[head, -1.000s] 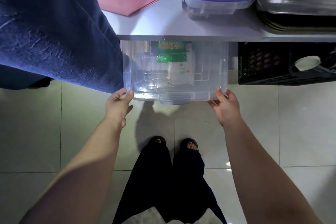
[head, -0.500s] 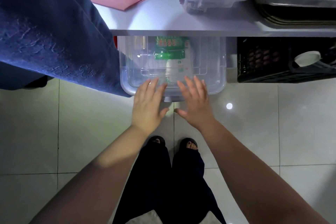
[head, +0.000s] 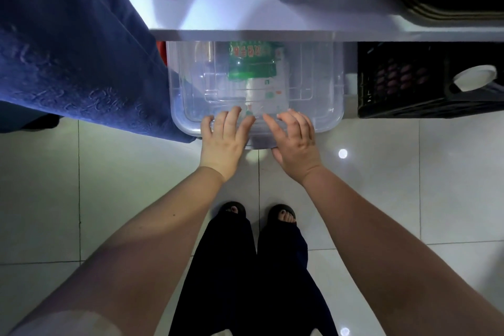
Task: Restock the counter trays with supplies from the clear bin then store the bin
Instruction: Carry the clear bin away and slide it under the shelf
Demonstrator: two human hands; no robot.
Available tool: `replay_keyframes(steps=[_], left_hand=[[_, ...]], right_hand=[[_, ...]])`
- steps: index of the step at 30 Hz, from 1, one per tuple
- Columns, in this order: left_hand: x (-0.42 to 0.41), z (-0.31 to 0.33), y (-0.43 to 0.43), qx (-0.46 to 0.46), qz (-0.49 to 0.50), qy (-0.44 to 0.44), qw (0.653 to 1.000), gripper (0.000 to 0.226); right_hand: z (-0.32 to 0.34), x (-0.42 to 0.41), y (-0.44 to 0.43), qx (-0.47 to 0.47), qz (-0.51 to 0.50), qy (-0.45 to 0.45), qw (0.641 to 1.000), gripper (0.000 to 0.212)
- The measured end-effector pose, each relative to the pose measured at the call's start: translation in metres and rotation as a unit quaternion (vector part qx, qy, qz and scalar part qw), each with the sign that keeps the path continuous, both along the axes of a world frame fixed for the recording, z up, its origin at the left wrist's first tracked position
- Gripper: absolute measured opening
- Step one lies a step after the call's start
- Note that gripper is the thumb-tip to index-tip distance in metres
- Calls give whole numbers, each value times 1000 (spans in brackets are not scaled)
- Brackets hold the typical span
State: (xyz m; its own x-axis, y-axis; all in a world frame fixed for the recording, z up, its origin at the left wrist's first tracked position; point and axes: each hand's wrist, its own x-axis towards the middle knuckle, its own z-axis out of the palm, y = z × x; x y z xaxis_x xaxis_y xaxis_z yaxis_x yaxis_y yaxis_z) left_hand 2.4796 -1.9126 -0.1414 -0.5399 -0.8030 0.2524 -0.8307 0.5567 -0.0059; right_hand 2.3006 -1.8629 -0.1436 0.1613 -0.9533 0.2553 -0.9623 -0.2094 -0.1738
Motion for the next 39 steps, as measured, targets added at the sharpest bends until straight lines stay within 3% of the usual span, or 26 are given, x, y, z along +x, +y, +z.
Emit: replay_keyframes(steps=[4, 11, 18, 27, 31, 39], left_hand=[[1, 11, -2, 52, 12, 9, 999, 47], [5, 22, -9, 124, -19, 33, 992, 49], [-5, 31, -25, 178, 41, 72, 981, 44], [-5, 37, -32, 209, 37, 55, 976, 48], [-2, 38, -37, 211, 13, 46, 976, 54], [2, 41, -39, 208, -8, 68, 976, 40]], right_hand=[[12, -7, -1, 12, 20, -16, 1000, 54], [19, 5, -3, 41, -50, -93, 994, 42], [31, 12, -29, 99, -100, -136, 981, 39], [37, 15, -32, 141, -106, -127, 976, 40], [36, 20, -34, 176, -114, -89, 974, 56], [28, 20, -37, 108, -145, -102, 978, 37]])
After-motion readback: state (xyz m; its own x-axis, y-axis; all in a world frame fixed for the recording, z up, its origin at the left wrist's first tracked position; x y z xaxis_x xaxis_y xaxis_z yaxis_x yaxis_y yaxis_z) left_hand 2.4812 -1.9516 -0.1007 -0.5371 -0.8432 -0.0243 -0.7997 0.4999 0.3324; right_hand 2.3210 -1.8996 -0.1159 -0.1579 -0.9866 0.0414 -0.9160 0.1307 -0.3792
